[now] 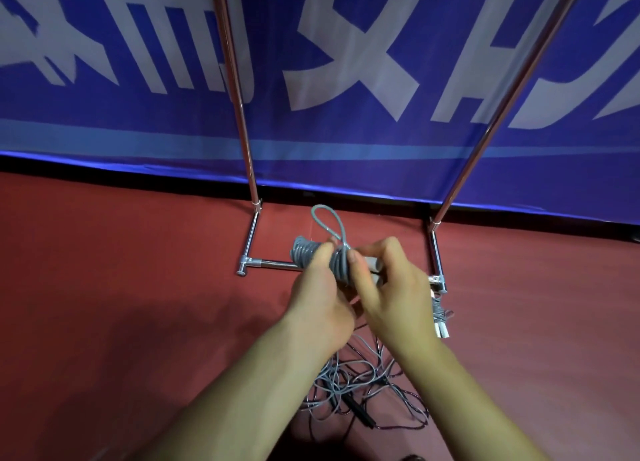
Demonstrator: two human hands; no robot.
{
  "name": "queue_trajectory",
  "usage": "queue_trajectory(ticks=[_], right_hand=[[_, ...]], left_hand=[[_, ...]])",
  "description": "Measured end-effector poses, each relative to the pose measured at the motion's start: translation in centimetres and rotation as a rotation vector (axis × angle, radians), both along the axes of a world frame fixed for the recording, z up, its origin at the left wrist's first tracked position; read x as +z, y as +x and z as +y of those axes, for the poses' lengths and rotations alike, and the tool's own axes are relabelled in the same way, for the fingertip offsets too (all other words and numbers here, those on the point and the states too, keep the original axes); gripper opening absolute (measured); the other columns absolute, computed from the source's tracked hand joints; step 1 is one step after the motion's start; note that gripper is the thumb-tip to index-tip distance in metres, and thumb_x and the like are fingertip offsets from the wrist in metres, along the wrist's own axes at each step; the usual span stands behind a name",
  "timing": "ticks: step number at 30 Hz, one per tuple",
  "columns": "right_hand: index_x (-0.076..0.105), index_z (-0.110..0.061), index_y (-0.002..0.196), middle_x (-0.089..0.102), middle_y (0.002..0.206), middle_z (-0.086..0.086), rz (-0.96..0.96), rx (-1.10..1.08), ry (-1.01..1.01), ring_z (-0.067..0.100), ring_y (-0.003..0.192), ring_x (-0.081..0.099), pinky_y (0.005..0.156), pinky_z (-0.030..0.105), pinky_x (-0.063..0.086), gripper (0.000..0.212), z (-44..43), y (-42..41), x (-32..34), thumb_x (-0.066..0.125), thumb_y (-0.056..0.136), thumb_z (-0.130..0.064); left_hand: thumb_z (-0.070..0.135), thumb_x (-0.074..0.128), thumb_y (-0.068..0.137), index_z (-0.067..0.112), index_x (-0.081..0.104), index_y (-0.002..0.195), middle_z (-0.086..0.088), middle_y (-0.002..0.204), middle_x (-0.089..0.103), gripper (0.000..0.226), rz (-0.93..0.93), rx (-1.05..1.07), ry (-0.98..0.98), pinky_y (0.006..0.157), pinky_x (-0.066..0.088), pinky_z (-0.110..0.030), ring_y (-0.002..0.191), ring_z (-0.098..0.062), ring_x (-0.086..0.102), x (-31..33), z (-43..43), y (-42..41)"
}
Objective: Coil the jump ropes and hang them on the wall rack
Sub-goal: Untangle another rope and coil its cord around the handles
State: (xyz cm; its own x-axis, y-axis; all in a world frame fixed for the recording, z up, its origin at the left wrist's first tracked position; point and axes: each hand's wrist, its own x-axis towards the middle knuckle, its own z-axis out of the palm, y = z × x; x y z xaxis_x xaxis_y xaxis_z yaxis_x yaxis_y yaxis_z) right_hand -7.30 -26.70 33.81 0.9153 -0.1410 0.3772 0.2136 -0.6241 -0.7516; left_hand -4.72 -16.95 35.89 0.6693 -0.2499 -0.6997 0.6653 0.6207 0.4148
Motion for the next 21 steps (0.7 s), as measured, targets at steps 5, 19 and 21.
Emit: queue_trajectory(ticks=[5, 19, 21], right_hand=[[0.055, -0.015, 0.082, 0.060, 0.073, 0.000, -0.037, 0.066, -0.296, 0.031, 0.066, 0.057, 0.056, 0.040, 0.046, 0.036, 1.7, -0.2, 0.0, 0.049, 0.097, -0.046], [0.073, -0.012, 0.097, 0.043, 0.062, -0.007, 0.368, 0.187, 0.680, 0.007, 0.059, 0.040, 0.053, 0.019, 0.036, 0.010, 1.2, 1.3, 1.8, 0.076, 0.088, -0.014], [0.073, -0.010, 0.090, 0.050, 0.066, 0.003, 0.365, 0.164, 0.740, 0.012, 0.061, 0.045, 0.056, 0.024, 0.038, 0.007, 1.1, 1.2, 1.8, 0.075, 0.089, -0.017]], left_hand=[[0.038, 0.052, 0.102, 0.015, 0.053, 0.075, -0.005, 0.053, 0.058, 0.035, 0.048, 0.185, 0.097, 0.042, 0.051, -0.025, 0.044, -0.019, 0.063, -0.5, 1.1, 1.3], [0.001, 0.053, 0.096, 0.009, 0.061, 0.094, -0.010, 0.069, 0.066, 0.011, -0.274, 0.235, 0.277, 0.050, 0.056, -0.029, 0.056, -0.020, 0.066, -1.7, -0.4, 0.8], [0.007, 0.050, 0.094, 0.006, 0.065, 0.094, -0.016, 0.077, 0.066, 0.015, -0.300, 0.199, 0.166, 0.056, 0.058, -0.029, 0.064, -0.024, 0.067, -1.4, -0.3, 0.8]])
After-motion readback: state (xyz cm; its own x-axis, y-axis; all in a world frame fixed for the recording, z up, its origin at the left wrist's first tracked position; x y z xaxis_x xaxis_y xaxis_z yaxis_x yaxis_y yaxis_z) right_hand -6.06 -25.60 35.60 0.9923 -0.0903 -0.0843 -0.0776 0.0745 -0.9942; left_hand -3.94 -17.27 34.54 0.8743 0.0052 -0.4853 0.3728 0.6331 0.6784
